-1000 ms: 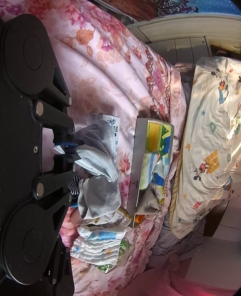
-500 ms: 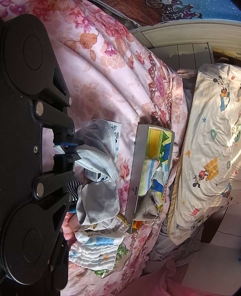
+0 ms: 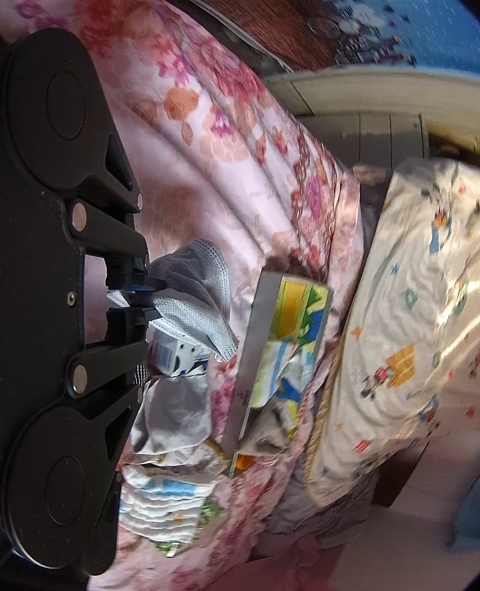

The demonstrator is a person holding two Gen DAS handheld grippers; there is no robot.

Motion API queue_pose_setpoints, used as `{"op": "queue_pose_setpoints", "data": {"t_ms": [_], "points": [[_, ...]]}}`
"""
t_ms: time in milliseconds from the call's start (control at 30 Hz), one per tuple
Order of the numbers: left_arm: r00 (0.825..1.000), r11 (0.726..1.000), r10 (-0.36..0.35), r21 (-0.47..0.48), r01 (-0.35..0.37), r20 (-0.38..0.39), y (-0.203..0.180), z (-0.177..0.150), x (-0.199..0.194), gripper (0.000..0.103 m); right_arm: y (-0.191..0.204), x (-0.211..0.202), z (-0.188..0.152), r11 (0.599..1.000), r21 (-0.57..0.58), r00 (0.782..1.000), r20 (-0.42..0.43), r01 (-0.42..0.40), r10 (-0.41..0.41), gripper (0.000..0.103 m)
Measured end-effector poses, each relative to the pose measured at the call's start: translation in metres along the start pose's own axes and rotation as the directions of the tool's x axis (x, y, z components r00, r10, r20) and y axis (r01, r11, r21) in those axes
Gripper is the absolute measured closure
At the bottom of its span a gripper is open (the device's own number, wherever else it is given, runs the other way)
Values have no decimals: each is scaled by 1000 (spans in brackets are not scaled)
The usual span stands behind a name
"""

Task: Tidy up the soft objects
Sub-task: 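Carry the mask with the left tool while the right tool carries the sock to the tray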

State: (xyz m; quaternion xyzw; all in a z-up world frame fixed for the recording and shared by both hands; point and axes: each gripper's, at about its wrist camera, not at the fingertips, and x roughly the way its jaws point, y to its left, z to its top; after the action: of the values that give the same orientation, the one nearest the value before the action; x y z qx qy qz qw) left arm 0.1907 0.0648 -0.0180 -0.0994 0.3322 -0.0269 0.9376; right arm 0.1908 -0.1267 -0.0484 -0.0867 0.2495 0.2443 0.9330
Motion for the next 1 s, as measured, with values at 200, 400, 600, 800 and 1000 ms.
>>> {"op": "queue_pose_setpoints", "data": {"t_ms": [200, 400, 600, 800, 1000], "points": [[999, 998, 46, -39, -45, 19, -4, 6, -30, 96, 12, -20, 10, 997, -79, 994, 106, 5, 3, 103], [994, 995, 98, -1, -98, 44, -27, 20, -64, 96, 13, -45, 22, 995, -103, 978, 208, 7, 15, 103], [992, 991, 110, -85, -105, 64, -56, 55, -98, 96, 2, -75, 37, 997, -73, 949, 315, 12, 12, 103], [990, 976, 120, -190, -104, 78, -92, 79, -106, 96, -30, -100, 47, 1000, 19, 921, 389, -10, 2, 103], [989, 979, 131, -167, -118, 73, -124, 91, -78, 96, -60, -104, 52, 994, 104, 905, 426, -24, -23, 103]]}}
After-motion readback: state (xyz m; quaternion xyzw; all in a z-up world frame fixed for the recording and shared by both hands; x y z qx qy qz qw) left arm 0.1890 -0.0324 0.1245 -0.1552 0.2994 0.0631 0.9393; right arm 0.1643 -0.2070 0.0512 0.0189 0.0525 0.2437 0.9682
